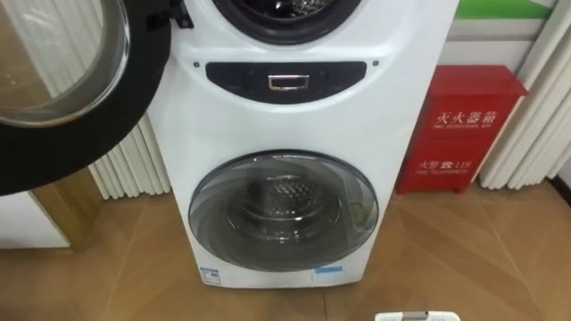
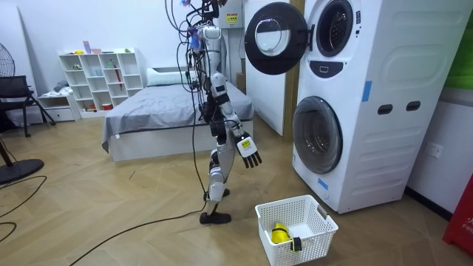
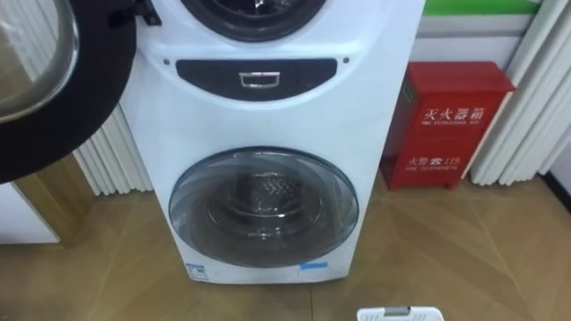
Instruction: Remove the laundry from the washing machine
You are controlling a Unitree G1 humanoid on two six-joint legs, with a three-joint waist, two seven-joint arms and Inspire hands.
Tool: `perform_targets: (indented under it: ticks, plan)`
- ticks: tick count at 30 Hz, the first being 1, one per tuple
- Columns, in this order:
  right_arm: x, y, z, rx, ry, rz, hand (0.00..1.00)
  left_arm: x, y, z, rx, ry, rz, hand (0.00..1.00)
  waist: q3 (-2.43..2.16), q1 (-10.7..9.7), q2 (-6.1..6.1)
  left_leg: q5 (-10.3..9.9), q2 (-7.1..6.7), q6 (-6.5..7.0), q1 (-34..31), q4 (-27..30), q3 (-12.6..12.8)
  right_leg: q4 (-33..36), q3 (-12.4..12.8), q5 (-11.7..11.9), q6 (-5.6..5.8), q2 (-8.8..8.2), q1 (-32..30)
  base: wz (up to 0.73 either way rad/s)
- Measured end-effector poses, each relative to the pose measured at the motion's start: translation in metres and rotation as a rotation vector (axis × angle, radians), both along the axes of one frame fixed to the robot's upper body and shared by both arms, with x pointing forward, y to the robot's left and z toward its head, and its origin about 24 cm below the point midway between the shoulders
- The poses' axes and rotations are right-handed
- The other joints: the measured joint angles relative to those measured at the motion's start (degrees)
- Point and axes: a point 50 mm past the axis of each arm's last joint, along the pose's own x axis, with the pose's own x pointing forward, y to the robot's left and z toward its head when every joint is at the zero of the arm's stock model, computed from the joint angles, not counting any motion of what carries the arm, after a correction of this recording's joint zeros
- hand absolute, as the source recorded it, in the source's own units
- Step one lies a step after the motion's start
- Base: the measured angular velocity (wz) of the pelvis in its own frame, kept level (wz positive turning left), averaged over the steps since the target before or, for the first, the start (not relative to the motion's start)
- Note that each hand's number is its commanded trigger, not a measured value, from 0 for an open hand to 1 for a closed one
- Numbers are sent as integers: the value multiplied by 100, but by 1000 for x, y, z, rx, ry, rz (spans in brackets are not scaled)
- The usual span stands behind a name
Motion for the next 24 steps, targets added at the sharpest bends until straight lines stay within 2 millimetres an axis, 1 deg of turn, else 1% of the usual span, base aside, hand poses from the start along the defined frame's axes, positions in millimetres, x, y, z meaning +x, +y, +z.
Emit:
perform_targets:
  ticks: [2, 5, 8, 13, 15, 18, 19, 20, 21, 22, 23, 24]
  plan:
    - [0, 0, 0, -5, 0, 12, 0, -1, 0, 0, -1, 3, 2, 0, -5, 19, -8, 0, 1, -1, -9, 12, -13, -6, 10, 2, -3, 31, 2, 0]
    - [2, -1, 1, -16, -4, 24, 0, -2, 1, 0, -3, 1, 24, 0, -13, 65, -14, 0, -22, -1, -12, 15, -51, -7, -18, 4, -5, 15, 17, 3]
    - [3, -2, 1, -23, -5, 27, 0, -5, 3, -1, -8, 5, 50, 0, -20, -22, -24, 0, -60, 0, 33, -15, -119, -55, -103, 18, 19, -6, 129, 13]
    - [3, -1, 1, -23, -5, 25, 0, -11, 6, -2, -39, 10, 157, 0, -12, -52, -16, -1, -94, 2, 58, -55, -266, -172, -208, 30, 32, -17, 250, 14]
    - [2, -3, 1, -29, -5, 25, 0, -14, 8, -3, -55, 10, 218, 0, 0, -52, 19, -1, -97, 2, 62, -57, -291, -193, -247, 30, 33, -18, 271, 6]
    - [1, -9, 2, -36, -23, -26, 0, -15, 16, -1, -89, -14, 339, 0, 37, -32, 93, -2, -88, 2, 85, -67, -273, -182, -164, 31, 32, -9, 270, -5]
    - [1, -10, 3, -39, -27, -28, 0, -16, 18, -1, -91, -19, 363, 0, 39, -31, 117, -2, -85, 1, 93, -69, -263, -182, -155, 32, 32, -9, 271, -13]
    - [1, -11, 3, -42, -30, -29, 0, -16, 22, 0, -96, -29, 407, 0, 32, -42, 161, -2, -85, 1, 109, -83, -258, -183, -147, 33, 32, -8, 275, -7]
    - [1, -14, 4, -48, -31, -33, 0, -13, 28, 2, -107, -56, 465, 0, 13, -63, 208, -2, -90, 1, 119, -93, -262, -182, -132, 33, 31, -9, 278, -5]
    - [0, -16, 4, -53, -32, -30, 0, -9, 31, 4, -114, -76, 496, 0, 7, -63, 225, -2, -90, 1, 127, -98, -256, -180, -123, 33, 31, -10, 279, 0]
    - [-1, -20, 6, -64, -39, -29, 0, -1, 39, 8, -119, -123, 554, 0, 16, -56, 263, -2, -91, 1, 168, -119, -250, -183, -121, 33, 31, -11, 309, -5]
    - [-3, -23, 7, -74, -44, -21, 0, 7, 50, 13, -111, -170, 592, 0, 11, -50, 279, 1, -96, -1, 228, -180, -250, -181, -116, 32, 32, -17, 331, -6]
